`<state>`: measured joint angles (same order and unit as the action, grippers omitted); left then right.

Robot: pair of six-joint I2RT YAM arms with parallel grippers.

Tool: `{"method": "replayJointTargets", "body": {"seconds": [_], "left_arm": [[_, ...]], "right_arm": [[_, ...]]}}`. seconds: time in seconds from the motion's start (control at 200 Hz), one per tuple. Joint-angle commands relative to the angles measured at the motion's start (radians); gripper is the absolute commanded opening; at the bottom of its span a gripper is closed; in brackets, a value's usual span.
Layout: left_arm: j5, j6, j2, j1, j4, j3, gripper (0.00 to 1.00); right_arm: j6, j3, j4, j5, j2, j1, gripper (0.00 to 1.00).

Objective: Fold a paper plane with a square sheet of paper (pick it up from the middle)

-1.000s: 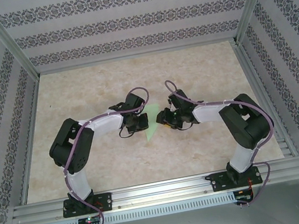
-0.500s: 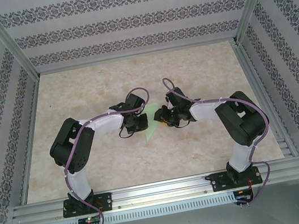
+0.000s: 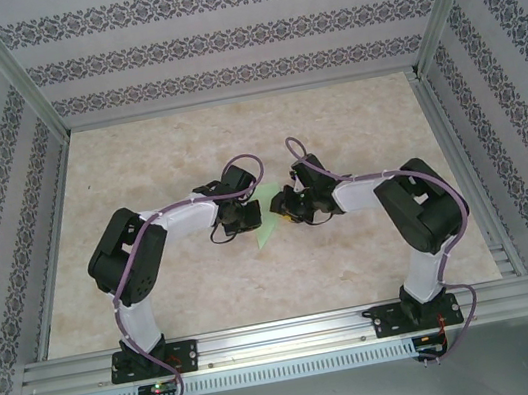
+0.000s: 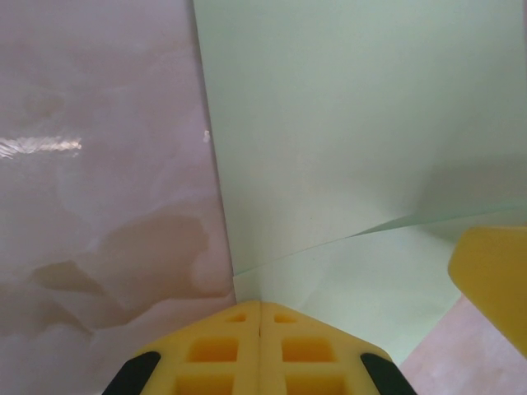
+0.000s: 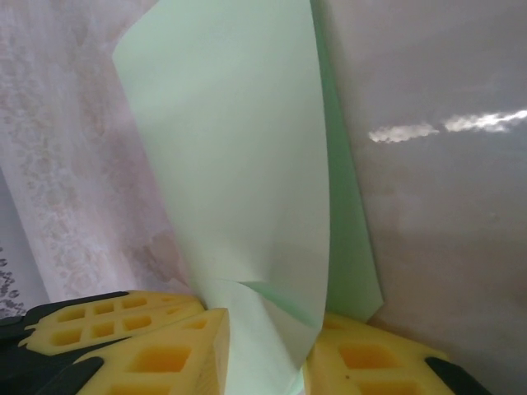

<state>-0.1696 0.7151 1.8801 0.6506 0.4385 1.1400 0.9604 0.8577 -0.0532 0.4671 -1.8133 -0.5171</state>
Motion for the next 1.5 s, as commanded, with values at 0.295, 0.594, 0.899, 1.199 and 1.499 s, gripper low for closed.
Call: {"method": "replayJointTargets", "body": {"seconds": [0.295, 0.594, 0.899, 1.199, 1.499], "left_arm": [[0.038, -0.038, -0.041, 0.009, 0.068, 0.017, 0.04], [0.066, -0.074, -0.216, 0.006, 0.111, 0.011, 0.38], [0.038, -0.147, -0.414, -0.011, -0.04, -0.145, 0.73], [-0.063, -0.301, -0.491, -0.014, -0.323, -0.334, 1.0], [-0.138, -0.459, -0.42, 0.006, -0.516, -0.439, 0.92]], "right_arm": [[0.031, 0.002, -0.101, 0.066, -0.034, -0.008, 0.07], [-0.015, -0.049, 0.045, -0.096, 0.185, -0.007, 0.01], [0.106, -0.094, 0.238, -0.352, 0.382, -0.067, 0.0], [0.31, -0.001, 0.303, -0.464, 0.279, -0.152, 0.0], [0.423, 0.019, 0.288, -0.437, 0.192, -0.156, 0.0]]}}
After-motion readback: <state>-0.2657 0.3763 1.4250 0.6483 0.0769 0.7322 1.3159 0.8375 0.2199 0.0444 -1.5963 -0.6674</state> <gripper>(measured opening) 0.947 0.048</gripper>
